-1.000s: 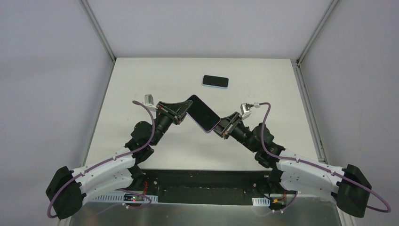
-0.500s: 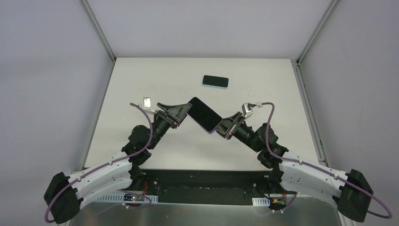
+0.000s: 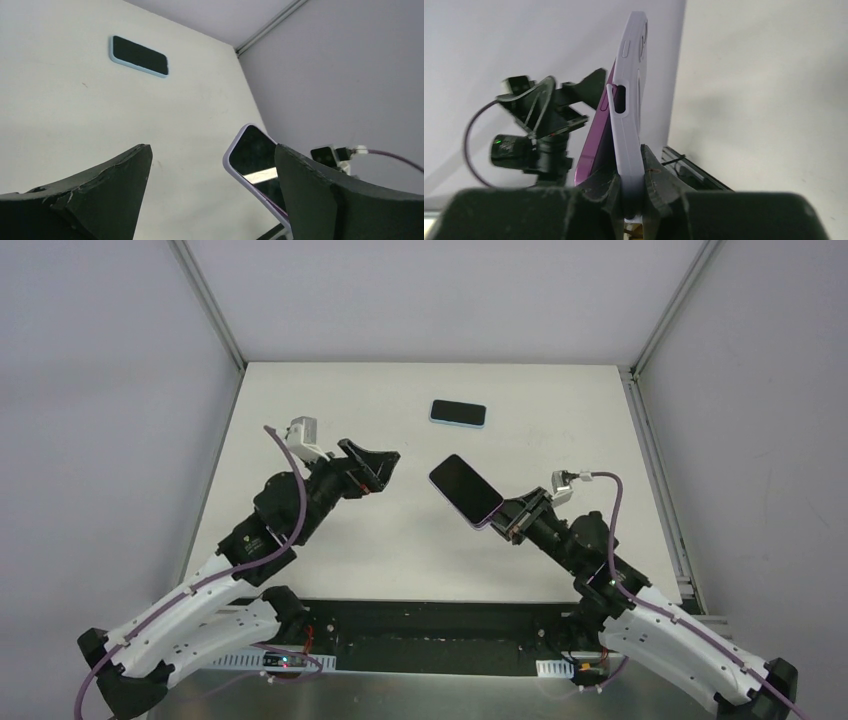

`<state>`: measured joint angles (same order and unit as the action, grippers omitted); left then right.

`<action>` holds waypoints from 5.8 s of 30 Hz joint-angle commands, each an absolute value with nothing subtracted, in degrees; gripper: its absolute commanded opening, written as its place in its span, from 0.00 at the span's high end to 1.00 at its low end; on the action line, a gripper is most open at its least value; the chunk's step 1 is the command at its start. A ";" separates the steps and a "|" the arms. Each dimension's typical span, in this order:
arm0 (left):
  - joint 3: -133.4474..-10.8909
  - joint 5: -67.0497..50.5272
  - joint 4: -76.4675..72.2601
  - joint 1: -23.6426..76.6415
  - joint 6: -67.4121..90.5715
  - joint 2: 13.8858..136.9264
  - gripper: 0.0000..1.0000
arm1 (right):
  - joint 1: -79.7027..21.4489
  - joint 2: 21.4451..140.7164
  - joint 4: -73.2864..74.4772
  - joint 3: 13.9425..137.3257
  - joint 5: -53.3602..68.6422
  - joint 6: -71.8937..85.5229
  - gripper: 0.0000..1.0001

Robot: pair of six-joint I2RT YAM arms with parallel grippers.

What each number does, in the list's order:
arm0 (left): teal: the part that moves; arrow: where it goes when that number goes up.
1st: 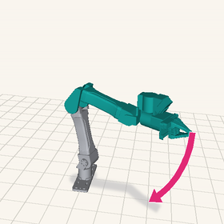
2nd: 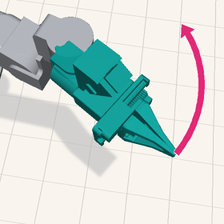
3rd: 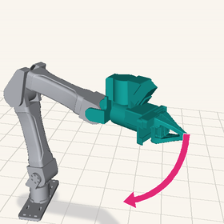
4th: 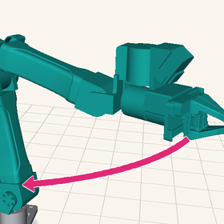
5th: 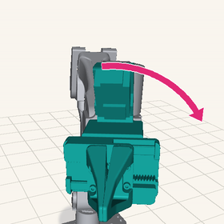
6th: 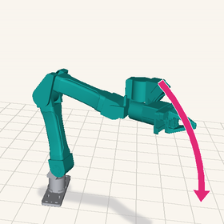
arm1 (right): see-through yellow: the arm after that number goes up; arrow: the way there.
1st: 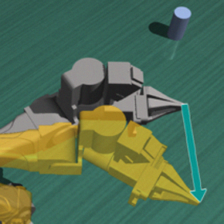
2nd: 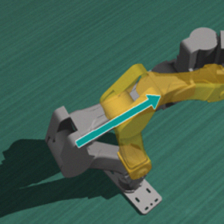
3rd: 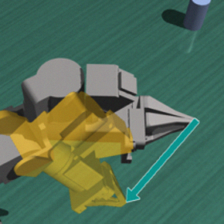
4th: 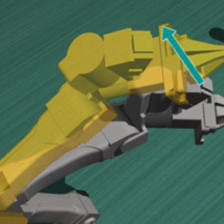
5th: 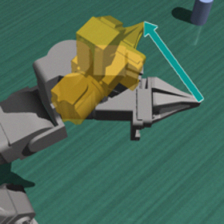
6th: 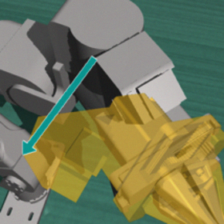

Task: Take the phone out of the phone case
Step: Remove the phone case from the phone, then place the phone case at the center of the board.

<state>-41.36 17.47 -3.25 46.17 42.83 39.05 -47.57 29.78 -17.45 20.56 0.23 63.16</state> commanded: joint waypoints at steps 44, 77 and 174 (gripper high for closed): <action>-69.80 33.60 11.23 80.29 -6.46 82.54 0.33 | -47.11 38.50 14.32 35.10 -4.49 65.48 1.00; -71.48 36.75 11.15 80.67 -10.10 82.20 1.00 | -47.16 36.54 20.74 36.18 -10.00 61.95 1.00; -35.81 44.09 -7.28 83.32 -19.41 46.56 1.00 | -14.23 49.24 14.53 31.95 5.93 63.74 0.05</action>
<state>-34.76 48.58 -1.85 83.53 -13.02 46.81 -13.65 58.00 9.04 30.55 -9.26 68.53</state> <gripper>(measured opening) 0.059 0.961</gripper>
